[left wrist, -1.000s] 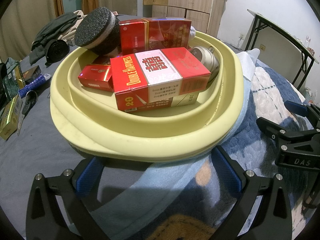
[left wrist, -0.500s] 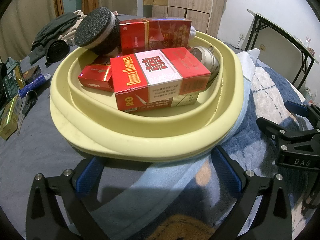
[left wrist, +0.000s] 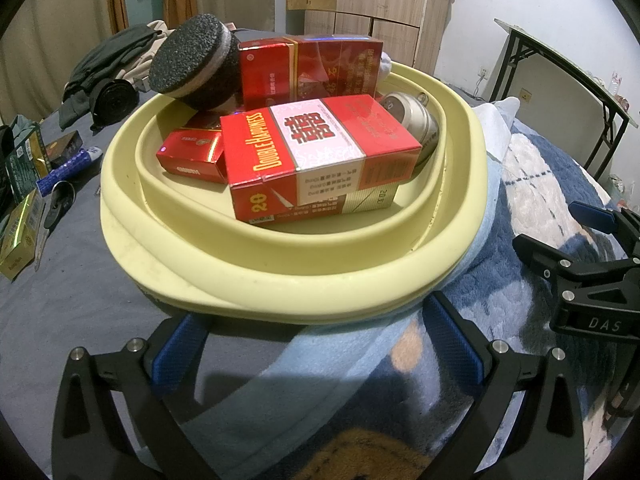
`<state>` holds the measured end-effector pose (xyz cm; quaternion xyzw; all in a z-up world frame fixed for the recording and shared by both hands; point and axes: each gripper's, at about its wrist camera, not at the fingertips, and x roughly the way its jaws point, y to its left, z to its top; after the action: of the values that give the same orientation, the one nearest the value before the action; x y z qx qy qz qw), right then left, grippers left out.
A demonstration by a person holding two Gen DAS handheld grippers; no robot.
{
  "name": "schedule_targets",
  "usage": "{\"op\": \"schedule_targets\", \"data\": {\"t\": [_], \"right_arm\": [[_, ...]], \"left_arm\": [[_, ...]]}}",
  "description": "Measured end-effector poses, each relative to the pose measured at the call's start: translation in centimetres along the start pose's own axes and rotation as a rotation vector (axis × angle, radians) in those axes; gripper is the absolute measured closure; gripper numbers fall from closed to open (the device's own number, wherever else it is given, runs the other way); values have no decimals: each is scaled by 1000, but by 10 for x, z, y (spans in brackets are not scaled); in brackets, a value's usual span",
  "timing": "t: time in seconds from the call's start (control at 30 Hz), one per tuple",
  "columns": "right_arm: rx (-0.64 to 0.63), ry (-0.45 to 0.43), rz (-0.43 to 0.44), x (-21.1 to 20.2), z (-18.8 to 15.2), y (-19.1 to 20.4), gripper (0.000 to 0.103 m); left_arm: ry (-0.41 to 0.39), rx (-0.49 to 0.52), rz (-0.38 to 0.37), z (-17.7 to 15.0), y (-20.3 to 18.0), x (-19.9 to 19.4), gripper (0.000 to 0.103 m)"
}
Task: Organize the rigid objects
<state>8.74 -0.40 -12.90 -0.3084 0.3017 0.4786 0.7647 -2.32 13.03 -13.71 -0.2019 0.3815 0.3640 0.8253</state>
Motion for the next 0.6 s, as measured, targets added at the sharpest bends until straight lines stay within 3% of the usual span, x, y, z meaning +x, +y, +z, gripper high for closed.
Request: {"op": "schedule_targets", "data": {"t": [0.6], "right_arm": [[0, 0, 0, 0, 0, 0, 0]], "left_arm": [[0, 0, 1, 0, 1, -1, 0]]}}
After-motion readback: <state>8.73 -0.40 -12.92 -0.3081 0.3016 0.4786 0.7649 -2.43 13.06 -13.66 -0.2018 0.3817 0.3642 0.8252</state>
